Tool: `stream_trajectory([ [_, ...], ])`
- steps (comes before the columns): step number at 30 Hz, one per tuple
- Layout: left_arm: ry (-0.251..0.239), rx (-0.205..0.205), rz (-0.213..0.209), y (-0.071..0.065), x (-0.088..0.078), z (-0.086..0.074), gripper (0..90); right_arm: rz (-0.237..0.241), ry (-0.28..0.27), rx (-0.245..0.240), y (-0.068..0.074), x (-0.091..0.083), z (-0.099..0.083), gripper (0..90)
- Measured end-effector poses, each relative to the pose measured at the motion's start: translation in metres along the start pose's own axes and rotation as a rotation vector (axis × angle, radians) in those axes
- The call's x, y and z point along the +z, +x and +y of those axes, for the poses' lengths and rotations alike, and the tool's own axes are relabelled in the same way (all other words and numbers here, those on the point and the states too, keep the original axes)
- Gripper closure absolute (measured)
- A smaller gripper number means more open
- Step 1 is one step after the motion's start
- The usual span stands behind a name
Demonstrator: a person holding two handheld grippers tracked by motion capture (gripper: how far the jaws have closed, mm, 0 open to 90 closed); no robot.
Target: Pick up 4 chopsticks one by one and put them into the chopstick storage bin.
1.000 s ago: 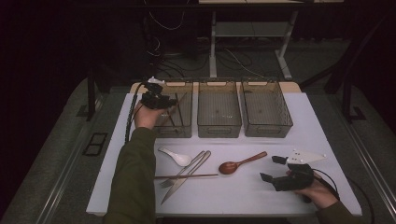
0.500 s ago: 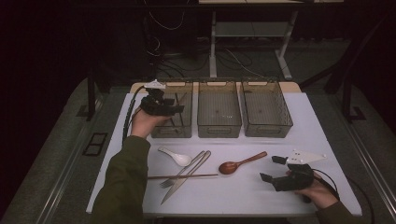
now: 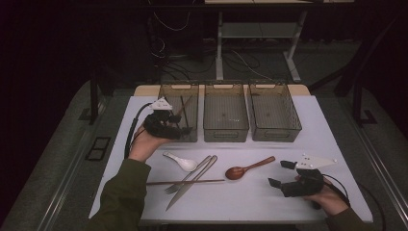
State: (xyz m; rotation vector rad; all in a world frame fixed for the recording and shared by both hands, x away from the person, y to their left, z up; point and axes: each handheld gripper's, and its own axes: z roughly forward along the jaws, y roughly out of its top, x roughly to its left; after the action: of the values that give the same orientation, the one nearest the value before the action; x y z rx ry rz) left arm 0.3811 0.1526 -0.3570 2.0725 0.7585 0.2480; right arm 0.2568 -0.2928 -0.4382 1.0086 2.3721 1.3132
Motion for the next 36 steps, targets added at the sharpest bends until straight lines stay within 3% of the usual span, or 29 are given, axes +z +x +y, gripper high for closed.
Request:
stream_trajectory([
  [9,-0.008,0.026,-0.037,-0.029,-0.009,-0.028,31.1,-0.001,0.001,-0.003,0.001,0.0,0.0,16.6],
  [19,-0.001,0.052,-0.073,-0.051,-0.015,-0.057,44.9,-0.006,0.004,-0.006,0.002,0.001,0.0,16.6],
  [29,0.032,0.063,-0.129,-0.059,-0.013,-0.085,65.2,-0.016,0.001,-0.001,0.001,0.001,0.0,16.6],
  [36,0.088,0.081,-0.17,-0.063,-0.005,-0.095,69.8,-0.02,0.004,-0.003,0.001,0.001,0.0,16.6],
])
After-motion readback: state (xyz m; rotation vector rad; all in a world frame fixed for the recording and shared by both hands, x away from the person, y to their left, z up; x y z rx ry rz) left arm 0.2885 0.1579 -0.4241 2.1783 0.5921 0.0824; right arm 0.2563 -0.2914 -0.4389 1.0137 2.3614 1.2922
